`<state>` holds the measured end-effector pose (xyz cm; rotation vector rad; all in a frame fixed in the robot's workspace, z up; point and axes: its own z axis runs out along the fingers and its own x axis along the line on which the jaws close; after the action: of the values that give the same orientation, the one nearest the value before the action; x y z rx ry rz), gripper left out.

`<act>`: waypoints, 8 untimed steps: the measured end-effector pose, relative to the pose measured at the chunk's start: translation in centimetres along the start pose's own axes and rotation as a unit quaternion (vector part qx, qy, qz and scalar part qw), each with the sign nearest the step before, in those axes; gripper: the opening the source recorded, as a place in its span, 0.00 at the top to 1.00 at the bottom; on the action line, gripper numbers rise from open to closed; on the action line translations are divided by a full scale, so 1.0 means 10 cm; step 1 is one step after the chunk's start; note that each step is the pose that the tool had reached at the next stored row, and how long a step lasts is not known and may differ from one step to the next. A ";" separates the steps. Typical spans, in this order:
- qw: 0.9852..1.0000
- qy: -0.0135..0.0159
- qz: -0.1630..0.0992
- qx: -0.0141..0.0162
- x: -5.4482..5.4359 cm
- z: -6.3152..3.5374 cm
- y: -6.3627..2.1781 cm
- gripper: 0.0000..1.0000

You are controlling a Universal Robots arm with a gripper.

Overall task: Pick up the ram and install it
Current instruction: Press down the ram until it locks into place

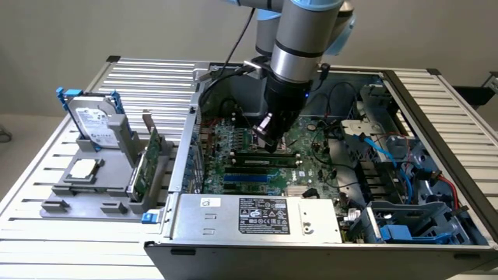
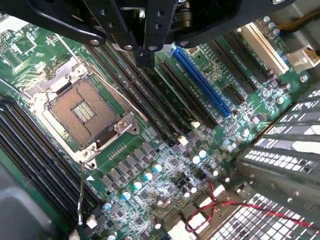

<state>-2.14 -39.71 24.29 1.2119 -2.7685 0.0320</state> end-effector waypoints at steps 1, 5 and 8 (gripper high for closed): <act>1.000 0.000 0.007 -0.001 0.00 0.001 0.000 0.89; 0.999 -0.002 0.037 -0.003 0.00 0.005 0.000 0.89; 0.998 -0.004 0.055 -0.004 0.00 0.008 -0.001 0.89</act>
<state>-2.13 -39.71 24.21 1.0582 -2.8370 0.0273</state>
